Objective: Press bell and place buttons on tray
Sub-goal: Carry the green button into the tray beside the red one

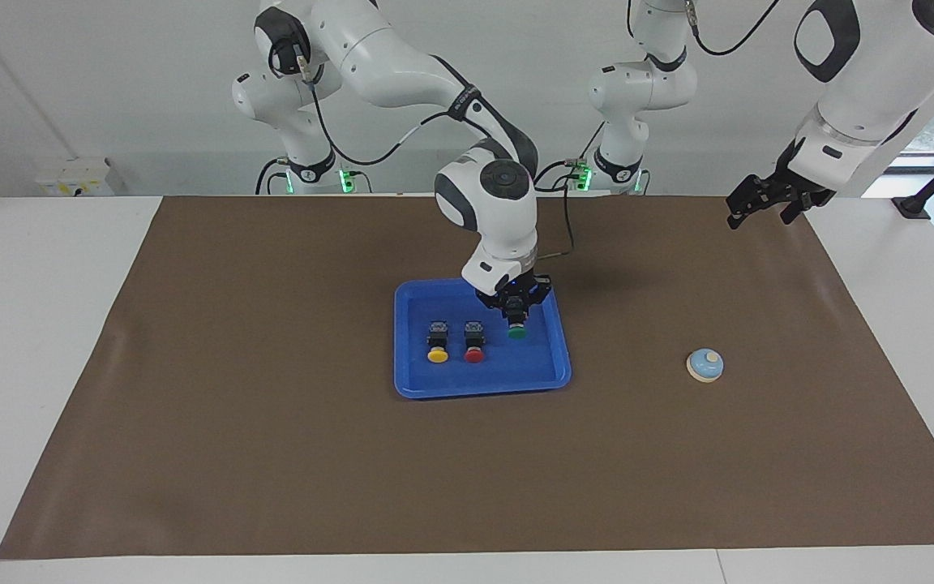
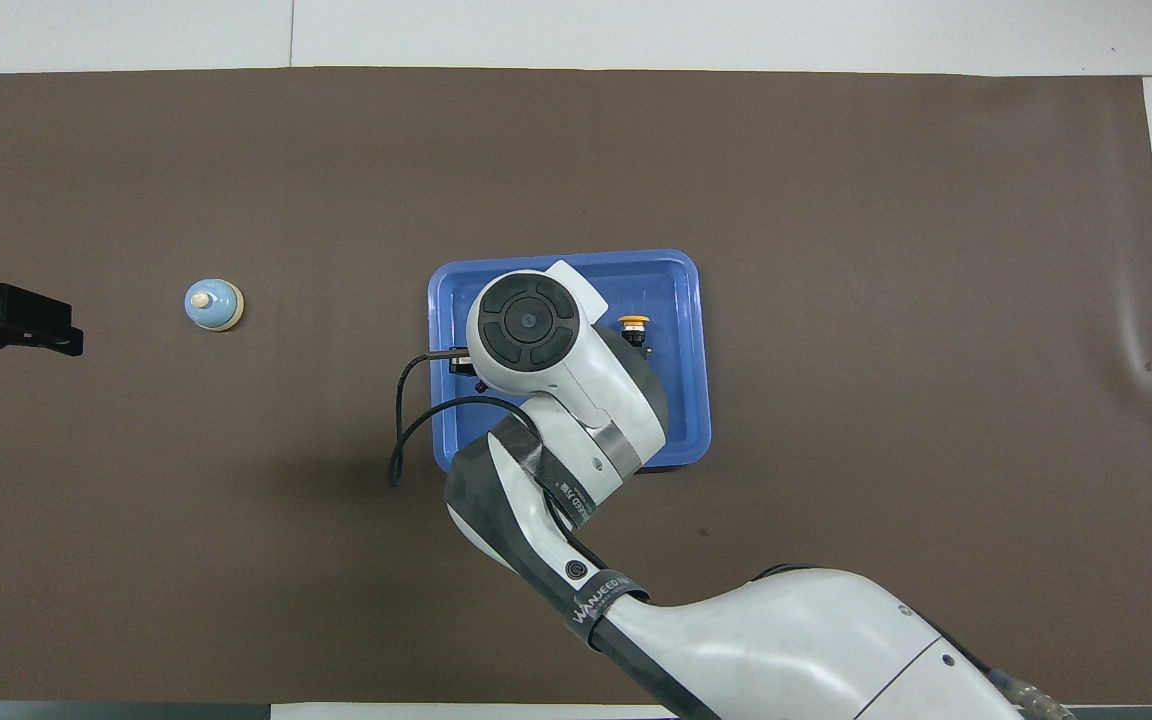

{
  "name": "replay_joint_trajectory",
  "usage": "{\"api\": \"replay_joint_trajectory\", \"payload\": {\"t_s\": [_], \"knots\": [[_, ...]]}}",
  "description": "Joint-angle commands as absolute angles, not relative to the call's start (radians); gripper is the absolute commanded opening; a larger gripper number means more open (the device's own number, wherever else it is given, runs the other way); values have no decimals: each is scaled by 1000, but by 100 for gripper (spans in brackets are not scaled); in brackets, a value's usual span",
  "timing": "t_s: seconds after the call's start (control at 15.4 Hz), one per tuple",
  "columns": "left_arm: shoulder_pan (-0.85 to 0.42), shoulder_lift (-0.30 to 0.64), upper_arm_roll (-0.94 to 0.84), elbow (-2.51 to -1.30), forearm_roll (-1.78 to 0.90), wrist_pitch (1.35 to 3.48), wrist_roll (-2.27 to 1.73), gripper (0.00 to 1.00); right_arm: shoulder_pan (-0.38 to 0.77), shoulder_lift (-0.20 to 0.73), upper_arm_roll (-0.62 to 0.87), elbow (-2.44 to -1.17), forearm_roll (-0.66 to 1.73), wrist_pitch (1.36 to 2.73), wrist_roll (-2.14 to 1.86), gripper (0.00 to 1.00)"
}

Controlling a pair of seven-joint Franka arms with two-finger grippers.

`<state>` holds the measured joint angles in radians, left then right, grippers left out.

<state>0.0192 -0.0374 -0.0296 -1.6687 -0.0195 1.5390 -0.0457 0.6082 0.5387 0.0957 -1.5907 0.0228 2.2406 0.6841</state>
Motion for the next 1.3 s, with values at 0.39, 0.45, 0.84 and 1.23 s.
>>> {"api": "replay_joint_trajectory", "payload": {"t_s": [0.39,0.45,0.84,1.23], "knots": [[18,-51,-29,-1680,0,1542,-48,100,620,518,100,-1681,8,2321,698,51],[18,-51,-29,-1680,0,1542,-48,100,621,517,100,-1677,9,2313,701,100],[18,-51,-29,-1680,0,1542,-48,100,620,508,97,-1548,18,2096,778,100],[18,-51,-29,-1680,0,1542,-48,100,453,339,77,-1542,25,1901,732,100]]}}
